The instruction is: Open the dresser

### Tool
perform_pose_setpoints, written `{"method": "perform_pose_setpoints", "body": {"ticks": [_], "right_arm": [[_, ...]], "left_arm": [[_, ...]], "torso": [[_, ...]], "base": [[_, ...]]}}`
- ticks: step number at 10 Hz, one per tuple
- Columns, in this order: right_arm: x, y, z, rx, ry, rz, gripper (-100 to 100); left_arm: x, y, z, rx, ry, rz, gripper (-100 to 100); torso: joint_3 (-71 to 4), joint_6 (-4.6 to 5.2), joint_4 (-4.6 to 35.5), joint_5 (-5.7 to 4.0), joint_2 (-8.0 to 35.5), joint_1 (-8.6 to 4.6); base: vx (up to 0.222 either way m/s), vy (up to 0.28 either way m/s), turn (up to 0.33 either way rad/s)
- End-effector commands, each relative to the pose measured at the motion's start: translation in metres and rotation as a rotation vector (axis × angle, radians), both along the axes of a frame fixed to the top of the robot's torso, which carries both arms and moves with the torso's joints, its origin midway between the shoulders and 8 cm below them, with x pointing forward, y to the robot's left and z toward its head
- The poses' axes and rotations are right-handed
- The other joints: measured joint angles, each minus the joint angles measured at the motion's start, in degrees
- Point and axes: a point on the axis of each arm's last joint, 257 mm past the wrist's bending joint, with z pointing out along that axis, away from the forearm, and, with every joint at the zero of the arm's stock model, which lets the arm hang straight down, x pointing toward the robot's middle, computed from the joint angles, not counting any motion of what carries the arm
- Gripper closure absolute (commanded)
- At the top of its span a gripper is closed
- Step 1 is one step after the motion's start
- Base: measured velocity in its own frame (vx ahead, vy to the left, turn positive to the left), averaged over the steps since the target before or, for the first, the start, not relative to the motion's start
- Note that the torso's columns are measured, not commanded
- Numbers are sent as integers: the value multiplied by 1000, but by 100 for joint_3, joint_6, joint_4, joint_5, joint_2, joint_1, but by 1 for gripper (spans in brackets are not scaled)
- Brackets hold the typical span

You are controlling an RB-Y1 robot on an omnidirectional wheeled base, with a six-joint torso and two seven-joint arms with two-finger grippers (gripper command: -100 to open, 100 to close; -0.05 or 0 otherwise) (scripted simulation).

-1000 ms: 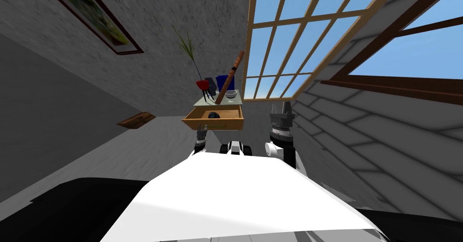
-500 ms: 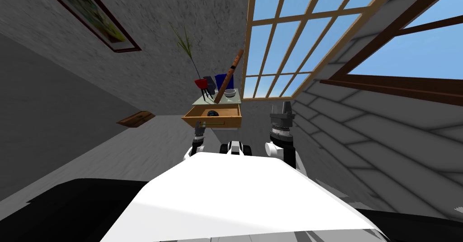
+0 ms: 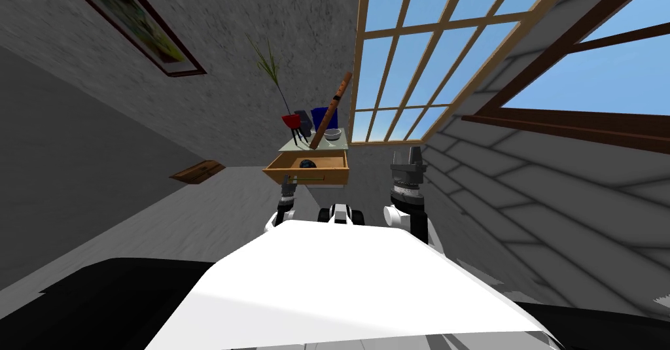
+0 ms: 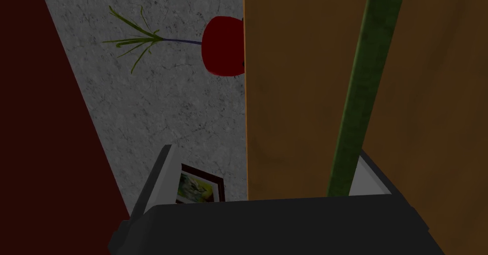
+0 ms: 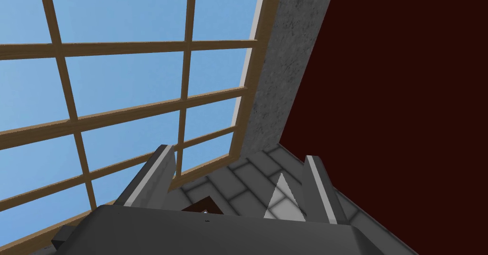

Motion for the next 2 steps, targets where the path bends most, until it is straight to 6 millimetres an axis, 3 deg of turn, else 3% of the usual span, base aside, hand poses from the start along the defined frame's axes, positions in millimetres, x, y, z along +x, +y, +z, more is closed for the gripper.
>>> {"method": "perform_pose_setpoints", "body": {"ticks": [1, 2], "right_arm": [[0, 0, 0, 0, 0, 0, 0], [0, 0, 0, 0, 0, 0, 0]], "left_arm": [[0, 0, -1, 0, 1, 0, 0], [0, 0, -1, 0, 2, 1, 0]], "torso": [[0, 0, -2, 2, -1, 2], [0, 0, -3, 4, -2, 4]], "base": [[0, 0, 0], [0, 0, 0]]}}
